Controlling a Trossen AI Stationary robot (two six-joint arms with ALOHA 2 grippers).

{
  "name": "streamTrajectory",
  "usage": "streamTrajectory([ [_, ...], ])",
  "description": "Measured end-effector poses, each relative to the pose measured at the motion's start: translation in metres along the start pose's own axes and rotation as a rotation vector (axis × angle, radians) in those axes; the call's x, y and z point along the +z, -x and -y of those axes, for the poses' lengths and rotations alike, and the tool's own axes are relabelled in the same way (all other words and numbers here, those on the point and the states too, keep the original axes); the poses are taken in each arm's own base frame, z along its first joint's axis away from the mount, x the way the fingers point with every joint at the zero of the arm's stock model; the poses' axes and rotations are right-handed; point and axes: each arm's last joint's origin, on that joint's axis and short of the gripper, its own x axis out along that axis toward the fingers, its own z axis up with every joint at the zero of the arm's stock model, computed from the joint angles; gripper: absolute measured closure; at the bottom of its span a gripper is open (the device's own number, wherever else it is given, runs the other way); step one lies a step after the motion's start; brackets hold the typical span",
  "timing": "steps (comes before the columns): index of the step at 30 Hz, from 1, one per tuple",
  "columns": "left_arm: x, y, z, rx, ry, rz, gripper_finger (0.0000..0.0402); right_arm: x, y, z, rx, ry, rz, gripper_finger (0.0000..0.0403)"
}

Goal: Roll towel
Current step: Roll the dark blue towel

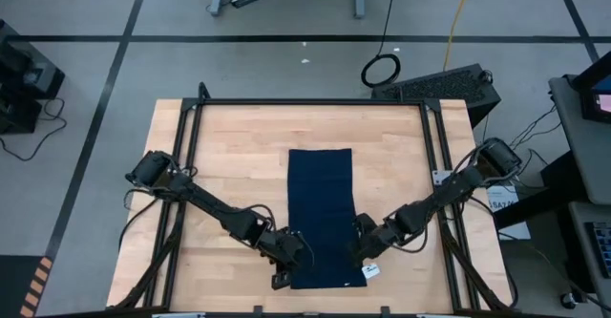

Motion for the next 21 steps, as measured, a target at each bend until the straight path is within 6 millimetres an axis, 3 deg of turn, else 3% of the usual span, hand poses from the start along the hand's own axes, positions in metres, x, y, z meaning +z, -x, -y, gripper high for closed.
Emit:
streamTrajectory([
  [5, -0.01, -0.018, -0.004, 0.013, -0.025, -0.033, 0.0263, -0.009, -0.015, 0.012, -0.094, 0.007, -0.048, 0.0403],
  [9, -0.015, -0.026, -0.009, 0.025, -0.036, -0.076, 0.0263, -0.01, -0.014, 0.013, -0.105, -0.001, -0.056, 0.0403],
  [15, -0.02, -0.029, -0.011, -0.011, -0.035, -0.148, 0.0263, -0.01, 0.007, 0.003, -0.037, -0.054, -0.059, 0.0403],
  [21, -0.013, -0.015, 0.004, -0.057, -0.043, -0.1, 0.0263, -0.009, 0.022, -0.01, 0.089, -0.098, -0.015, 0.0403],
])
